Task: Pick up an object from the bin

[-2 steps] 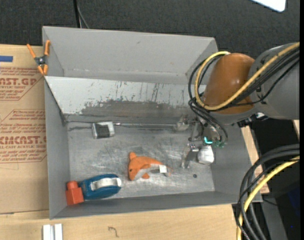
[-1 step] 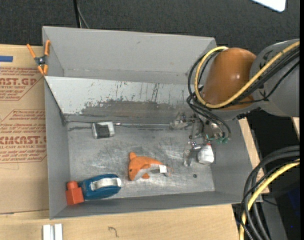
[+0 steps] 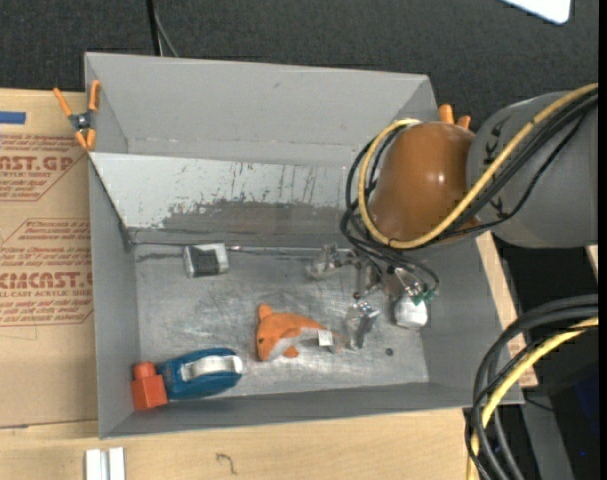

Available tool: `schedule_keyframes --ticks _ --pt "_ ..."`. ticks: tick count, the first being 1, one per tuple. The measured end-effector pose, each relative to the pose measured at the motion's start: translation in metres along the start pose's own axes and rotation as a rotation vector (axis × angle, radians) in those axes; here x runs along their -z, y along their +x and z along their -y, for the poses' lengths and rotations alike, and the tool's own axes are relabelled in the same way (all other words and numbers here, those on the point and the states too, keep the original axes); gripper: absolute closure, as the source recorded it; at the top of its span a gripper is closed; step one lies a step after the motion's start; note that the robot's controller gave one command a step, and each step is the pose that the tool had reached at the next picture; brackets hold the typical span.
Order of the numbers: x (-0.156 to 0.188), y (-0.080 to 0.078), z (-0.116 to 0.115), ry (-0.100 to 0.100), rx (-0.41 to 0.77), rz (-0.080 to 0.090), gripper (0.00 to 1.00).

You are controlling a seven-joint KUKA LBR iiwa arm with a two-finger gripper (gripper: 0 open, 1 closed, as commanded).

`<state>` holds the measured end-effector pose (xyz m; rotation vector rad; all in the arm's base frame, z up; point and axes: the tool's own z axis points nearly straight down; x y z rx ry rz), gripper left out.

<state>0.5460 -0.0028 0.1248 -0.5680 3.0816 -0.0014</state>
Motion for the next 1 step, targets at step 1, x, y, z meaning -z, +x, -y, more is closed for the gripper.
schedule_keyframes --ticks 1 --pt "-0.0349 0.0018 -0.0044 -0.003 -0.273 -0.007 0.0"
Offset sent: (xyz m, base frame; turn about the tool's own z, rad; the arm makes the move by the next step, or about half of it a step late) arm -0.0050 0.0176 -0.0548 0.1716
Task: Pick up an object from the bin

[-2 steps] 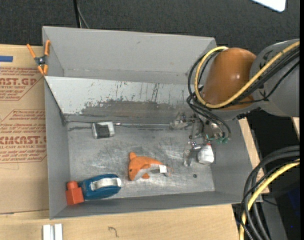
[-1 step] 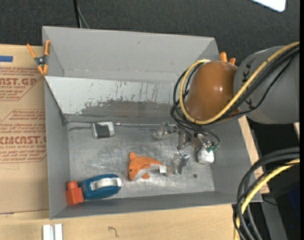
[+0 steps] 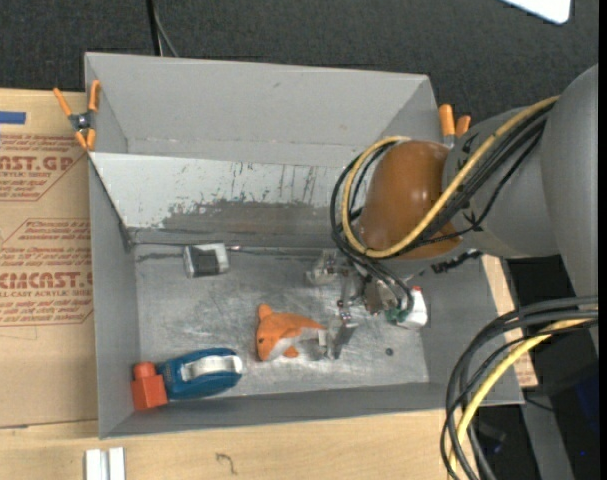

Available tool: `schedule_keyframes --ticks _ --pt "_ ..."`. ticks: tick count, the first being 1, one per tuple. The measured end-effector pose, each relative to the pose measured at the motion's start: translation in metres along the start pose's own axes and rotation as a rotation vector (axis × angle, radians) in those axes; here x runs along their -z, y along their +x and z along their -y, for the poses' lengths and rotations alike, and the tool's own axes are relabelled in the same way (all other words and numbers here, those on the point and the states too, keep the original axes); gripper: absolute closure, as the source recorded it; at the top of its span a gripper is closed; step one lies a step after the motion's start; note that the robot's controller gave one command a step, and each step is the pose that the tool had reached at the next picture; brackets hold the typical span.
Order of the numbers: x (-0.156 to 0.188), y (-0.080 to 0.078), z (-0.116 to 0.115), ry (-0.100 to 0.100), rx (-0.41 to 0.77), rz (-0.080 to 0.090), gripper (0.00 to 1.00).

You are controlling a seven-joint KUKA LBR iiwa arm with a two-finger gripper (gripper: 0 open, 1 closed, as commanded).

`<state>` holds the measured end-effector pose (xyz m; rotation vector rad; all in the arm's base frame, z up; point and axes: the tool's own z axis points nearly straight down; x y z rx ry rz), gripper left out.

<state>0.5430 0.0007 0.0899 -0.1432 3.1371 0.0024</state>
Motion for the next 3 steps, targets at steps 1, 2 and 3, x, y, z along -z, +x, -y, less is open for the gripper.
schedule_keyframes --ticks 1,2,3 --pt "-0.016 -0.002 -0.014 0.002 0.101 0.007 1.0" --pt "-0.016 -0.002 -0.014 0.002 0.101 0.007 1.0" --pt "0.136 -0.001 -0.006 0.002 0.147 0.004 1.0"
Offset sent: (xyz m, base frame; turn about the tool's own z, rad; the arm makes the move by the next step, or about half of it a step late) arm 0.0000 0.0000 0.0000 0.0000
